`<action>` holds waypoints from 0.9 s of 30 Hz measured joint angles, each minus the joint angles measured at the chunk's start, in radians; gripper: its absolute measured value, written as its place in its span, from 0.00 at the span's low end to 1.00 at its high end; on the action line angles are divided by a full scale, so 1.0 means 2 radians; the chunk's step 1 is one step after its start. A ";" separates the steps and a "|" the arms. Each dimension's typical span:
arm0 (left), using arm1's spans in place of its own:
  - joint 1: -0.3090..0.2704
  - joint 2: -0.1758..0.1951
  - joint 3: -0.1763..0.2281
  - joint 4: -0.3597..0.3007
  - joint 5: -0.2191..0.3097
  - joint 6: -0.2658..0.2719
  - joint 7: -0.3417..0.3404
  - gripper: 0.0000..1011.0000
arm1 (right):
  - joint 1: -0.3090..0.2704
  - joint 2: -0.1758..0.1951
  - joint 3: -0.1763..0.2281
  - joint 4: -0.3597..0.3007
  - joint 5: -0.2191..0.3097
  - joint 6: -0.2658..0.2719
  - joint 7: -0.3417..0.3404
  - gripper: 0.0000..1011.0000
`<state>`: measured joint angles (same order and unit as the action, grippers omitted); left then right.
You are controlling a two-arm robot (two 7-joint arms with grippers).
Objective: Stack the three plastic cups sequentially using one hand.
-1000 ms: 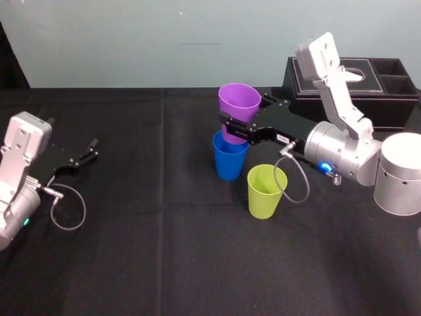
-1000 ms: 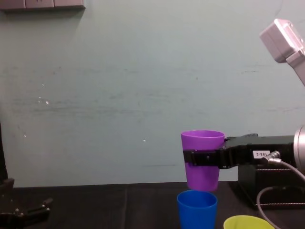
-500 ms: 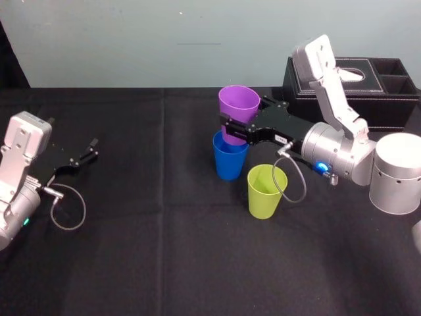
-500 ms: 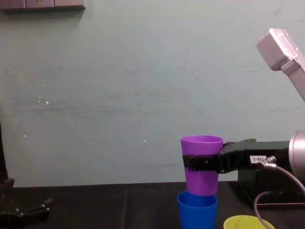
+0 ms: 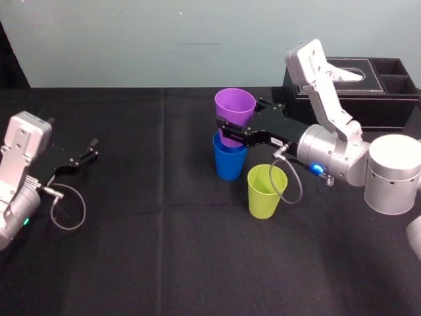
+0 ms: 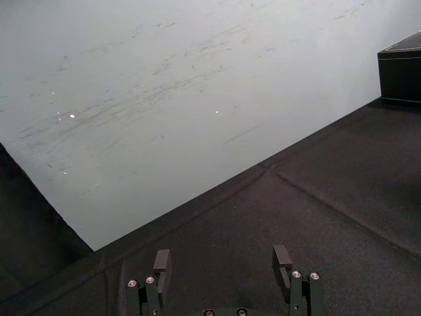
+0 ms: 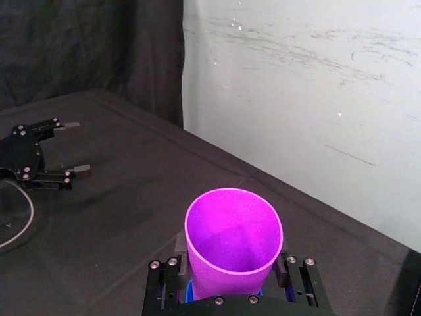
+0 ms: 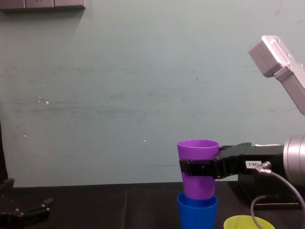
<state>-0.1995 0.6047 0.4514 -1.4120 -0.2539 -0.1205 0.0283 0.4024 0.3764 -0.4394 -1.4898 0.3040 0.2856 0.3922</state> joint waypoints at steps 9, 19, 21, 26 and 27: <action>0.000 0.000 0.000 0.000 0.000 0.000 0.000 1.00 | 0.000 -0.003 -0.003 0.009 -0.005 -0.003 0.000 0.73; 0.000 0.000 0.000 0.000 0.000 0.000 0.000 1.00 | -0.001 -0.006 -0.003 0.015 -0.007 -0.005 0.001 0.73; 0.000 0.000 0.000 0.000 0.000 0.000 0.000 1.00 | -0.002 -0.006 -0.003 0.015 -0.007 -0.006 0.001 0.73; 0.000 0.000 0.000 0.000 0.000 0.000 0.000 1.00 | -0.001 -0.007 -0.004 0.018 -0.011 -0.008 0.001 0.73; 0.000 0.000 0.000 0.000 0.000 0.000 0.000 1.00 | -0.001 -0.007 -0.005 0.018 -0.012 -0.011 0.002 0.73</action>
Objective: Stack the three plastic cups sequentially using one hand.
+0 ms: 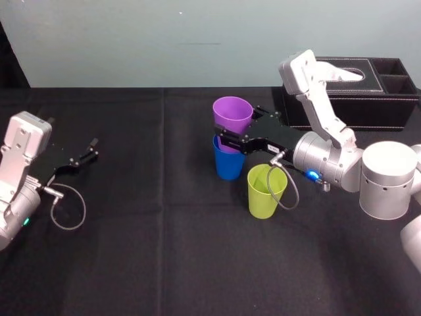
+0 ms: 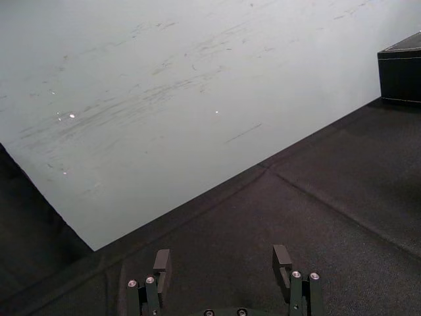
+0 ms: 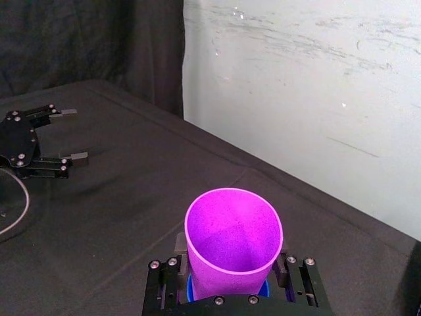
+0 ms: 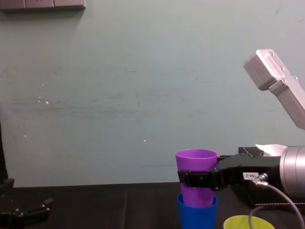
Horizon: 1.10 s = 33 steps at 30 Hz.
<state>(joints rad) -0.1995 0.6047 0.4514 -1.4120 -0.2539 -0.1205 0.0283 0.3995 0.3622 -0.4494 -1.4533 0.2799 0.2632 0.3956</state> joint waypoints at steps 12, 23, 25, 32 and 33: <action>0.000 0.000 0.000 0.000 0.000 0.000 0.000 1.00 | -0.001 0.000 0.000 0.000 -0.002 -0.003 0.001 0.80; 0.000 0.000 0.000 0.000 0.000 0.000 0.000 1.00 | -0.001 0.000 0.000 0.000 -0.001 -0.001 0.001 0.99; 0.000 0.000 0.000 0.000 0.000 0.000 0.000 1.00 | -0.001 0.000 0.000 0.000 -0.001 -0.001 0.001 0.99; 0.000 0.000 0.000 0.000 0.000 0.000 0.000 1.00 | -0.001 0.000 0.001 -0.002 0.000 -0.001 0.001 0.99; 0.000 0.000 0.000 0.000 0.000 0.000 0.000 1.00 | -0.003 0.001 0.004 -0.006 0.002 -0.001 0.002 0.99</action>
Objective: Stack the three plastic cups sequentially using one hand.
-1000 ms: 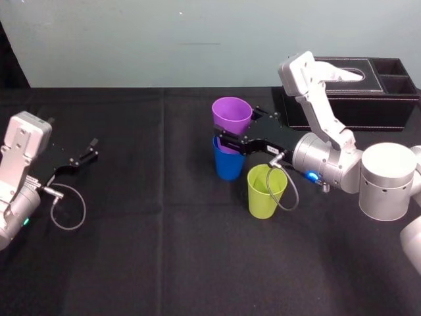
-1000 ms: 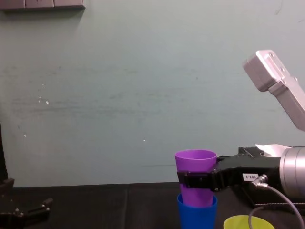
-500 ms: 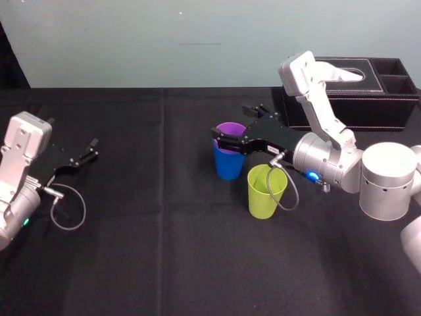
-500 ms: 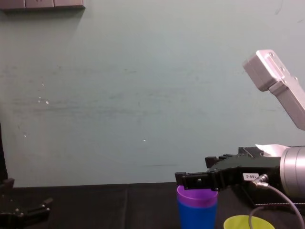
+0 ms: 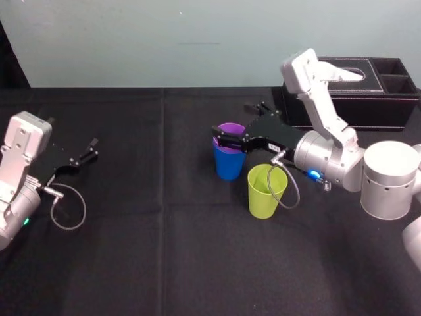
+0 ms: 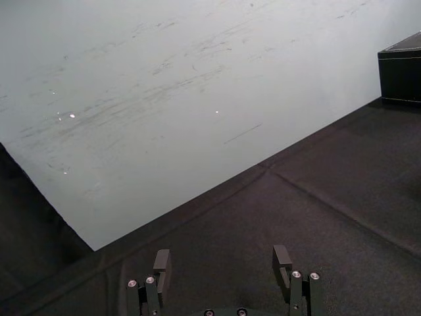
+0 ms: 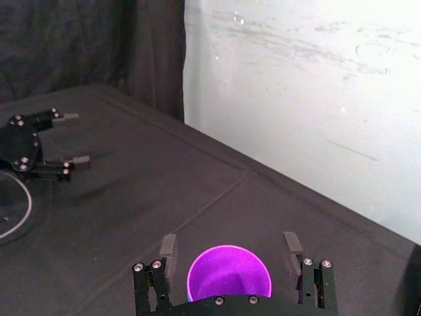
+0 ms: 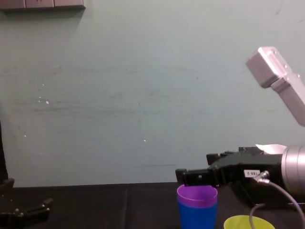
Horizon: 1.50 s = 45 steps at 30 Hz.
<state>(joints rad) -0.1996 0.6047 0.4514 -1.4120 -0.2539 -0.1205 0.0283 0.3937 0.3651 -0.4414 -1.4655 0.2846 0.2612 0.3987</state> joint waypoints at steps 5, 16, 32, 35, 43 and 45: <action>0.000 0.000 0.000 0.000 0.000 0.000 0.000 1.00 | -0.013 0.011 0.008 -0.024 0.009 0.002 0.005 0.99; 0.000 0.000 0.000 0.000 0.000 0.000 0.000 1.00 | -0.068 0.050 0.042 -0.098 0.041 0.012 0.002 0.99; 0.000 0.000 0.000 0.000 0.000 0.000 0.000 1.00 | -0.233 0.141 0.111 -0.205 0.069 -0.035 -0.010 0.99; 0.000 0.000 0.000 0.000 0.000 0.000 0.000 1.00 | -0.260 0.147 0.121 -0.214 0.070 -0.045 -0.013 0.99; 0.000 0.000 0.000 0.000 0.000 0.000 0.000 1.00 | -0.301 0.137 0.133 -0.222 0.056 -0.055 -0.041 0.99; 0.000 0.000 0.000 0.000 0.000 0.000 0.000 1.00 | -0.307 0.131 0.133 -0.223 0.051 -0.052 -0.046 0.99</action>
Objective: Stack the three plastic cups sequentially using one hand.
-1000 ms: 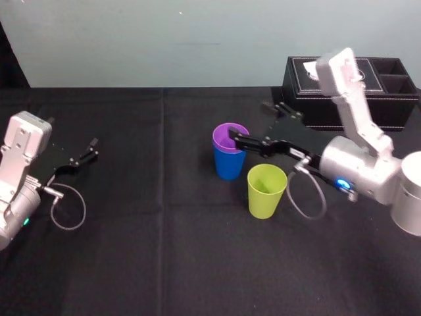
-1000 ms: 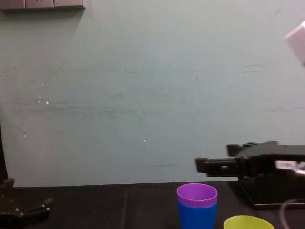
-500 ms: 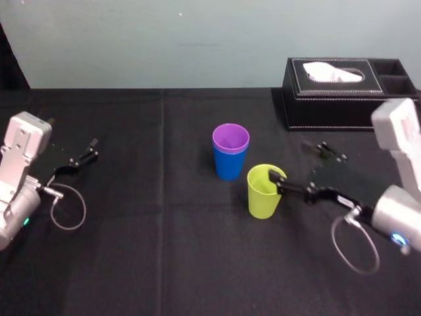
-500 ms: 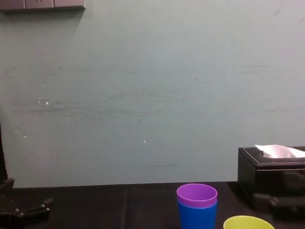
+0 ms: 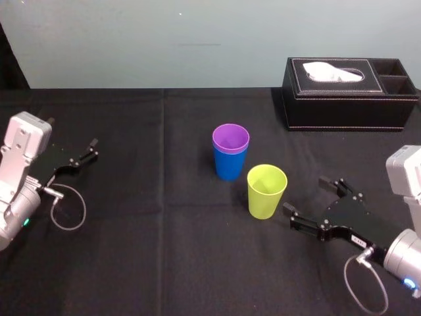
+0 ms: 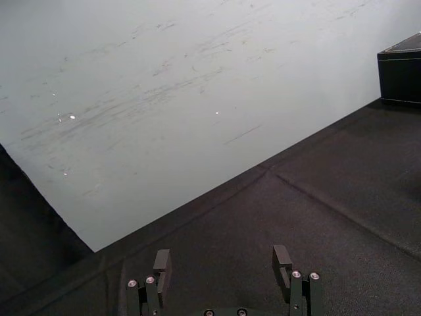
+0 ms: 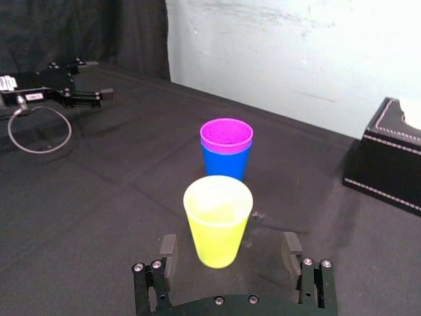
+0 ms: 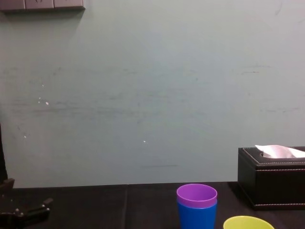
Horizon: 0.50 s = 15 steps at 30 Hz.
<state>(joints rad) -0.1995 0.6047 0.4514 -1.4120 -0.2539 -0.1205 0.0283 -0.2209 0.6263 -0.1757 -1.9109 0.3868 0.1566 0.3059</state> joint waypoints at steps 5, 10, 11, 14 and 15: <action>0.000 0.000 0.000 0.000 0.000 0.000 0.000 1.00 | -0.007 -0.012 -0.004 0.000 -0.009 0.007 -0.007 0.99; 0.000 0.000 0.000 0.000 0.000 0.000 0.000 1.00 | -0.008 -0.021 -0.011 0.004 -0.021 0.015 -0.008 0.99; 0.000 0.000 0.000 0.000 0.000 0.000 0.000 1.00 | -0.007 -0.022 -0.012 0.006 -0.023 0.015 -0.008 0.99; 0.000 0.000 0.000 0.000 0.000 0.000 0.000 1.00 | -0.001 -0.028 -0.016 0.014 -0.028 0.015 -0.005 0.99; 0.000 0.000 0.000 0.000 0.000 0.000 0.000 1.00 | 0.000 -0.029 -0.017 0.016 -0.029 0.015 -0.004 0.99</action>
<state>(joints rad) -0.1995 0.6047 0.4514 -1.4120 -0.2538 -0.1206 0.0283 -0.2203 0.5673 -0.2105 -1.8788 0.3278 0.1861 0.2985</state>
